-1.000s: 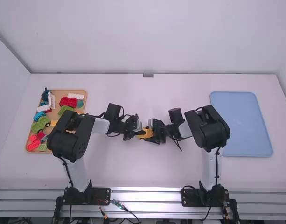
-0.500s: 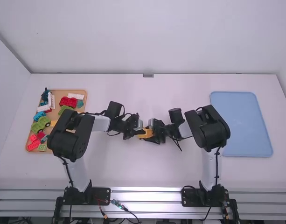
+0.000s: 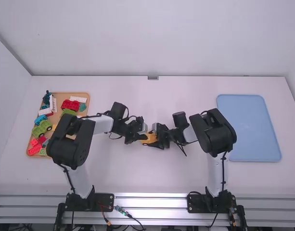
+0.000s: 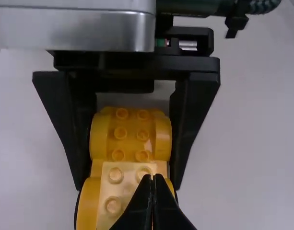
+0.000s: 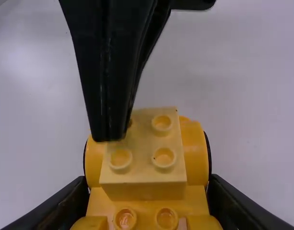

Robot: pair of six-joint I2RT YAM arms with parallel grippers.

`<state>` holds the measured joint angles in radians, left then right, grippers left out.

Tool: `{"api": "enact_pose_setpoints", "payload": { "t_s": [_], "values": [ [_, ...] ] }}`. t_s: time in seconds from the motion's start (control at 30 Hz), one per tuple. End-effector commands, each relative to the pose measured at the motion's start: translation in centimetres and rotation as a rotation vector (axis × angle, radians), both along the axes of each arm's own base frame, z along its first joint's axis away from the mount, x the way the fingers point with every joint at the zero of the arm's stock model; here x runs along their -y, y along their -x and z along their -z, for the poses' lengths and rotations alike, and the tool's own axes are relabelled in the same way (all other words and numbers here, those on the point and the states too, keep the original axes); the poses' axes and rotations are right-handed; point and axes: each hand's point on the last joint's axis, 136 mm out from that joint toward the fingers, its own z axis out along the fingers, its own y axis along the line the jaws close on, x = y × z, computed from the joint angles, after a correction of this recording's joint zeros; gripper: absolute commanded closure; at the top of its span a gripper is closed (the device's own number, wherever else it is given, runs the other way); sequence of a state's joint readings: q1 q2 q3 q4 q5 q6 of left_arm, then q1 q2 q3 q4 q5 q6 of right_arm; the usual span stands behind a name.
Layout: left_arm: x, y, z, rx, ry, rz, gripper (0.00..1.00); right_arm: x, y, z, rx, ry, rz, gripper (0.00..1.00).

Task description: Assemble lego blocks to make yellow taxi

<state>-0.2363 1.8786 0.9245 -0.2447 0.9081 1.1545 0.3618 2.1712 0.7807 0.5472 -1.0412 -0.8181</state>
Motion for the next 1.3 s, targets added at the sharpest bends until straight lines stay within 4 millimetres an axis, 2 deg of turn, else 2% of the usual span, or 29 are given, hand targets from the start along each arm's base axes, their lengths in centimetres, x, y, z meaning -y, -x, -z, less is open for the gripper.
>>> {"api": "enact_pose_setpoints", "payload": {
  "t_s": [0.0,0.03,0.17,0.27,0.37,0.43,0.47,0.5,0.53,0.67,0.7,0.8,0.93,1.17,1.27],
  "values": [
    [-0.5,-1.3,-2.3,0.132,-0.035,0.028,0.98,0.0,-0.1,0.3,-0.016,-0.001,0.002,0.36],
    [-0.5,-1.4,-3.5,0.162,-0.032,0.037,0.98,0.0,-0.1,0.3,-0.016,0.0,0.002,0.36],
    [-0.5,-2.0,-5.6,0.222,-0.032,0.034,0.98,0.1,-0.2,0.3,-0.016,0.0,0.004,0.33],
    [-1.4,-2.9,-7.2,0.266,-0.049,-0.008,0.98,0.0,-0.1,0.3,-0.016,0.0,0.002,0.32],
    [-2.3,-3.4,-7.9,0.297,-0.065,-0.035,0.98,0.0,-0.1,0.3,-0.015,0.0,0.002,0.31],
    [-3.3,-4.0,-8.7,0.326,-0.08,-0.067,0.96,0.1,-0.2,0.3,-0.016,0.0,0.004,0.25],
    [-4.1,-4.4,-9.2,0.341,-0.084,-0.092,0.73,0.3,-0.4,0.4,-0.016,0.007,0.014,0.2],
    [-4.3,-4.5,-9.3,0.344,-0.083,-0.099,0.7,0.3,-0.4,0.4,-0.016,0.008,0.017,0.18],
    [-4.9,-4.9,-9.8,0.348,-0.077,-0.13,0.43,0.5,-0.6,0.6,-0.019,0.017,0.027,0.13],
    [-7.7,-7.2,-11.9,0.34,-0.048,-0.304,0.01,1.0,-0.8,0.9,-0.034,0.035,0.045,0.05],
    [-7.8,-7.3,-11.9,0.338,-0.047,-0.311,0.01,1.1,-0.8,0.9,-0.035,0.036,0.048,0.05],
    [-10.4,-9.1,-12.8,0.306,-0.023,-0.454,0.01,1.9,-1.2,0.8,-0.052,0.044,0.073,0.0],
    [-13.4,-10.5,-13.5,0.279,0.002,-0.586,0.01,3.3,-1.6,1.3,-0.083,0.118,0.127,0.0],
    [-17.1,-11.8,-14.3,0.262,0.032,-0.731,0.01,5.1,-0.6,0.7,-0.039,0.261,0.105,0.01],
    [-18.3,-12.1,-14.5,0.256,0.037,-0.776,0.01,6.6,-0.7,0.6,-0.036,0.378,0.15,0.01]
  ]
}}
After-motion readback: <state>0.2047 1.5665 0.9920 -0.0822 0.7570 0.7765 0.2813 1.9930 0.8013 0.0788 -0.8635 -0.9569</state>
